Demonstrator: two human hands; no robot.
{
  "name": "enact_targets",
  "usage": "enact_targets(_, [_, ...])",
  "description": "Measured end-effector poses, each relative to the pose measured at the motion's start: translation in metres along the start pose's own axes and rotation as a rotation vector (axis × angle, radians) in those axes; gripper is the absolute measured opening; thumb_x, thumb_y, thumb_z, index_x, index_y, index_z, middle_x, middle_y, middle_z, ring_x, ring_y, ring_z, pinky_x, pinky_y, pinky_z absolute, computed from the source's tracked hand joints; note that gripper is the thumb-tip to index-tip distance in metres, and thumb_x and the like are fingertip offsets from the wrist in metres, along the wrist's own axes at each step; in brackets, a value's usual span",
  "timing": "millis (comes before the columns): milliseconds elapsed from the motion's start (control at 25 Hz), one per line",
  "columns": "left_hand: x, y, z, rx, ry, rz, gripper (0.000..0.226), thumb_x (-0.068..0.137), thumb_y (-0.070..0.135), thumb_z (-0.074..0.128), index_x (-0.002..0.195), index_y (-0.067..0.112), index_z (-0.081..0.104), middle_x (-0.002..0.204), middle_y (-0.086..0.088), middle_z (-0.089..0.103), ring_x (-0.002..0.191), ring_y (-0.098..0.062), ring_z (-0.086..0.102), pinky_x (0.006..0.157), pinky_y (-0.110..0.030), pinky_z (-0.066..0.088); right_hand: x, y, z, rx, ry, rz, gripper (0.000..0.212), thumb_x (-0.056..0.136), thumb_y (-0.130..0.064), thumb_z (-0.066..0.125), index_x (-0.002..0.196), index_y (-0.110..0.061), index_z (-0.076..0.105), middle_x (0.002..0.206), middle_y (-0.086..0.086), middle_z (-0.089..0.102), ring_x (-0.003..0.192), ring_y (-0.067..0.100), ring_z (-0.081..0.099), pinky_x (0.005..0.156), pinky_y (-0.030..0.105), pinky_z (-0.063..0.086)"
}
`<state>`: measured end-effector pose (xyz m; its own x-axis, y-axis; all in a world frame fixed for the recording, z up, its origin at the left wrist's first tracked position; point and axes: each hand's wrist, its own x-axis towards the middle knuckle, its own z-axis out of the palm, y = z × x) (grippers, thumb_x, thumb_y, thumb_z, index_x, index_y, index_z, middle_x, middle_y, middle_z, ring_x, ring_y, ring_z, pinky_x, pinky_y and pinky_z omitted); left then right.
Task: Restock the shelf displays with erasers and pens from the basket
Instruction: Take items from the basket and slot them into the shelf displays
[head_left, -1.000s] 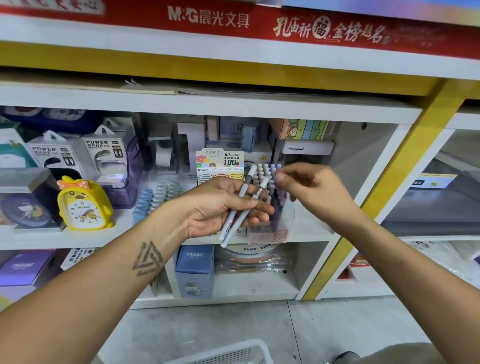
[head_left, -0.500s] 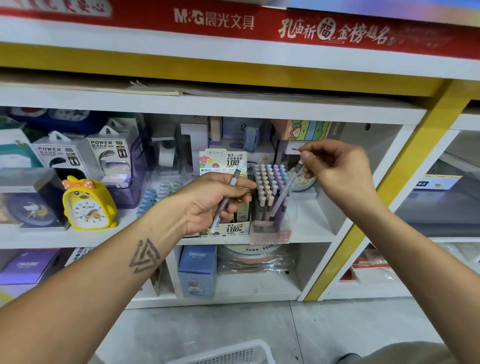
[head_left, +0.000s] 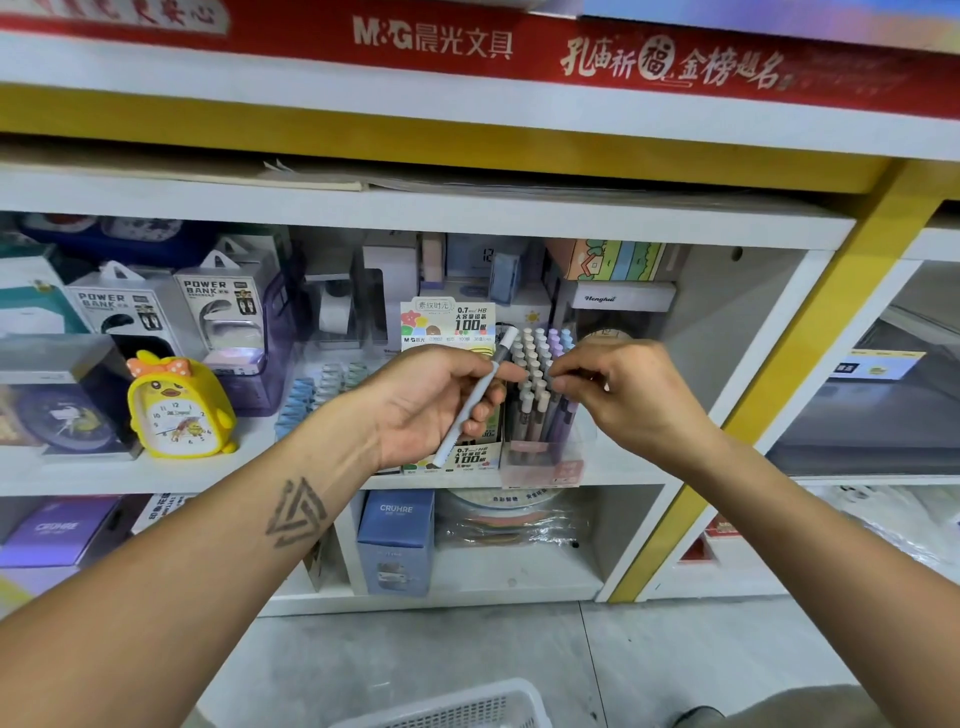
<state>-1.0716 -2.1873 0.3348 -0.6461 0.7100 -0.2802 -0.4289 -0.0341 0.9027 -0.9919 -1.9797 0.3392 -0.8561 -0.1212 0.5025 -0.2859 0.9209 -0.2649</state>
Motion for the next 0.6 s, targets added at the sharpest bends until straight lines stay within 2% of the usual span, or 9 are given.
enact_targets(200, [-0.001, 0.000, 0.000, 0.013, 0.004, 0.012, 0.030, 0.098, 0.011, 0.048, 0.115, -0.003, 0.068, 0.072, -0.004, 0.055, 0.058, -0.011, 0.047, 0.050, -0.022, 0.038, 0.002, 0.001, -0.007, -0.002, -0.082, -0.019, 0.009, 0.088, -0.009, 0.073, 0.095, -0.010, 0.079, 0.089, -0.003, 0.074, 0.080, 0.008, 0.064, 0.073, 0.008, 0.041])
enact_targets(320, [-0.001, -0.001, 0.000, 0.018, -0.002, 0.022, 0.029, 0.098, 0.011, 0.049, 0.116, -0.003, 0.067, 0.071, -0.004, 0.055, 0.058, -0.012, 0.046, 0.050, -0.022, 0.038, 0.000, 0.005, -0.003, -0.036, -0.076, -0.018, 0.013, 0.090, -0.012, 0.071, 0.102, -0.014, 0.077, 0.094, -0.002, 0.075, 0.085, 0.015, 0.068, 0.077, 0.027, 0.053])
enact_targets(440, [0.000, -0.003, 0.000, 0.038, -0.015, 0.058, 0.025, 0.096, 0.007, 0.053, 0.112, -0.001, 0.070, 0.071, -0.005, 0.057, 0.060, -0.013, 0.049, 0.052, -0.023, 0.040, -0.004, 0.005, 0.005, -0.065, -0.103, 0.113, 0.015, 0.093, -0.024, 0.068, 0.108, -0.019, 0.067, 0.097, -0.001, 0.073, 0.086, 0.020, 0.067, 0.074, 0.040, 0.056])
enact_targets(520, [-0.001, -0.005, 0.001, 0.063, -0.031, 0.081, 0.023, 0.095, 0.004, 0.055, 0.111, 0.000, 0.072, 0.071, -0.007, 0.059, 0.061, -0.013, 0.052, 0.053, -0.023, 0.042, -0.003, 0.004, 0.008, -0.166, -0.135, 0.098, 0.012, 0.096, -0.028, 0.064, 0.101, -0.019, 0.070, 0.097, -0.002, 0.071, 0.089, 0.021, 0.065, 0.075, 0.042, 0.055])
enact_targets(600, [-0.001, -0.006, 0.003, 0.090, -0.053, 0.086, 0.023, 0.094, 0.003, 0.057, 0.110, 0.001, 0.072, 0.071, -0.007, 0.060, 0.060, -0.013, 0.053, 0.053, -0.022, 0.043, 0.001, 0.005, 0.008, -0.179, -0.118, 0.079, 0.017, 0.097, -0.026, 0.062, 0.101, -0.019, 0.076, 0.101, -0.004, 0.070, 0.095, 0.019, 0.063, 0.080, 0.038, 0.052])
